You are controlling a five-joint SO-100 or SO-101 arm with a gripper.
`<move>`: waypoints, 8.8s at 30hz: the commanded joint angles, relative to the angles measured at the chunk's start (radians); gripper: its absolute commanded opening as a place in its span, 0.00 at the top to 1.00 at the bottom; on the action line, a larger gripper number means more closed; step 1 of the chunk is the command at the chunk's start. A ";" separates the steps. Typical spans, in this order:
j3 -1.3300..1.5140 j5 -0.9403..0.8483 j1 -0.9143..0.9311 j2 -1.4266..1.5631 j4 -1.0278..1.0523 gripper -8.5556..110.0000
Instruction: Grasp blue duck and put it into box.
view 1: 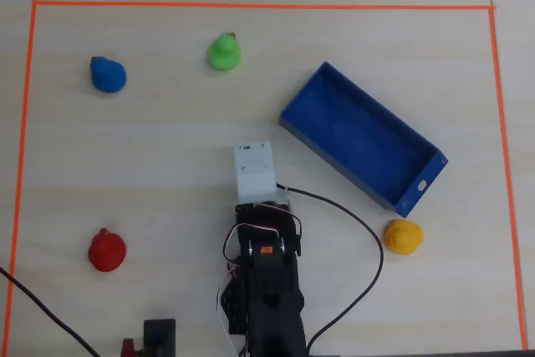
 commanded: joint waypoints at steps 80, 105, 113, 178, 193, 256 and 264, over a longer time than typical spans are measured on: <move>-0.147 -0.072 -0.044 -0.301 -0.258 0.93; -0.848 0.118 -0.479 -1.786 -1.882 0.63; -1.072 0.147 -0.489 -1.985 -1.740 0.50; -1.351 0.097 0.344 -1.287 -0.686 0.93; -0.888 -0.018 0.676 -1.305 -0.890 0.93; -0.018 -0.005 0.008 -0.009 -0.003 0.93; -0.003 0.006 -0.003 -0.009 0.028 0.93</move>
